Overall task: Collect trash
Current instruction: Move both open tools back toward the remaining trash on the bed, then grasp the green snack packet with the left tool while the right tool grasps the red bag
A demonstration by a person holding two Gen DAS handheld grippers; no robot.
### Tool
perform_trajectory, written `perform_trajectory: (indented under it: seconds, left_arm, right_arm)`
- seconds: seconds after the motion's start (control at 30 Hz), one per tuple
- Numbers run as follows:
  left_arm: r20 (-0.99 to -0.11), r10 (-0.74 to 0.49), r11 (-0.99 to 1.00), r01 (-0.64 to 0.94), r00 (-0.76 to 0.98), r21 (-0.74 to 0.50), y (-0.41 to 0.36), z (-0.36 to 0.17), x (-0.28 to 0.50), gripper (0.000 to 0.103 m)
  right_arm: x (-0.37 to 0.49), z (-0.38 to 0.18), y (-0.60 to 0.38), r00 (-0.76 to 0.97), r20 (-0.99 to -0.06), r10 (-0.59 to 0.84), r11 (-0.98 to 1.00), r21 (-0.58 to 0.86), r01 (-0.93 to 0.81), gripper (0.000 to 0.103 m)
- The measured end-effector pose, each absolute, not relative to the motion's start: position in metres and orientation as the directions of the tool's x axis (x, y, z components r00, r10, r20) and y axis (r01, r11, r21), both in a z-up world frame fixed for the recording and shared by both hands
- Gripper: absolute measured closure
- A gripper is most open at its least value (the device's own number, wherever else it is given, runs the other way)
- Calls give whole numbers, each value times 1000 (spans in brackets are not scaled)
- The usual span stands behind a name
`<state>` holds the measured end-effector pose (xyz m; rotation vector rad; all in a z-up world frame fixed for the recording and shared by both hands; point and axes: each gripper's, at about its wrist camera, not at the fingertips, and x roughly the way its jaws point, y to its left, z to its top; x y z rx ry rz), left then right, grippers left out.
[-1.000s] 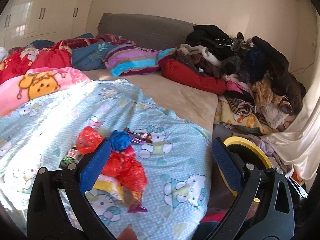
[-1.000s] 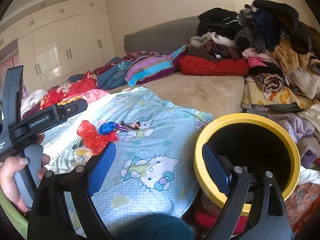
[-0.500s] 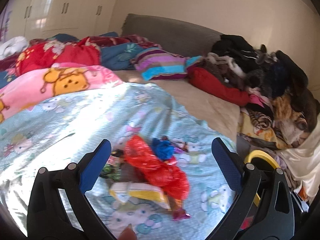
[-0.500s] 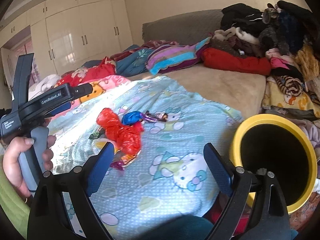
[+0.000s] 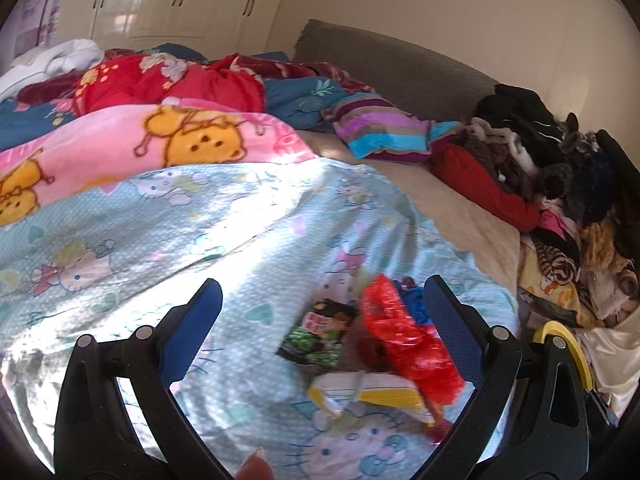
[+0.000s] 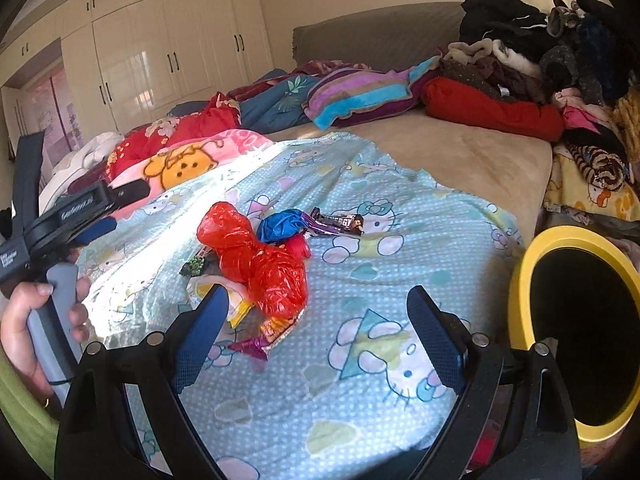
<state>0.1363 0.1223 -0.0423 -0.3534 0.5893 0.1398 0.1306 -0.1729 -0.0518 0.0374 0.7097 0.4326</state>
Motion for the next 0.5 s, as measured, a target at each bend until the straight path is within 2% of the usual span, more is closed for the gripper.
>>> perform_trajectory:
  seconds: [0.3, 0.37, 0.5]
  left_arm:
    - [-634, 28, 911, -281, 773, -302, 149, -71, 139, 11]
    - [-644, 8, 916, -264, 765, -301, 147, -77, 141, 12]
    - [-668, -44, 920, -231, 743, -318, 142, -90, 147, 24]
  right_arm:
    - [151, -68, -148, 634, -656, 409, 897, 162, -411, 16]
    - [154, -72, -140, 618, -662, 424, 885, 158, -438, 22]
    - [165, -85, -127, 578, -692, 432, 873, 160, -461, 32]
